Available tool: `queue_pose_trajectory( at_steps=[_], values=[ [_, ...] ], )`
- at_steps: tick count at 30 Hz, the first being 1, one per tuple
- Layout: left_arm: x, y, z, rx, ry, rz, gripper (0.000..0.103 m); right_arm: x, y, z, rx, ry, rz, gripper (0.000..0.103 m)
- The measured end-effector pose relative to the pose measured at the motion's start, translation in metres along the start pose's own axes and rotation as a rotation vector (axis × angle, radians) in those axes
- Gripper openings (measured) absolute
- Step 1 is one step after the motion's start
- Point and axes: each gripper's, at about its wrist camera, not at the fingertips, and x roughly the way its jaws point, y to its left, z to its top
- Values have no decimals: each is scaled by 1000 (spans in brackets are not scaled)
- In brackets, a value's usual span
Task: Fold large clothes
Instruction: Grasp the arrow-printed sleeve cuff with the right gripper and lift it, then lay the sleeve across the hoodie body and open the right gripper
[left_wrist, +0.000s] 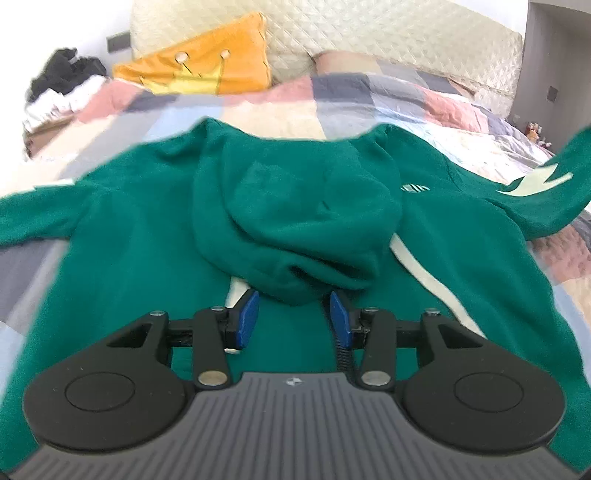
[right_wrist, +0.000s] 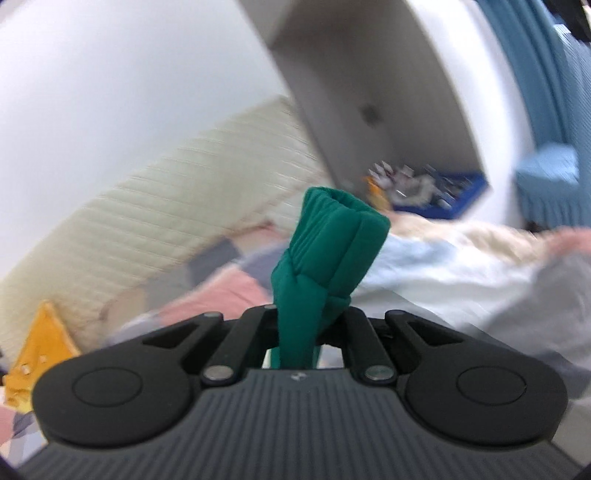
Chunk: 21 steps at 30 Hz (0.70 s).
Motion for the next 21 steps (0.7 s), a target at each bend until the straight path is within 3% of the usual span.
queue_pose_trajectory(
  at_steps=[12,16,21],
  values=[
    [-41,34,2,-79,-95,-62,49,-101,180,46,-233,-115,217,7],
    [-52,52,2,-139,-109,-77,49,-139,224,37,-299,-131,260,7],
    [-69,66,-1,-139,-149,-47,49,-177,274,4,-413,-111,308,8]
  ],
)
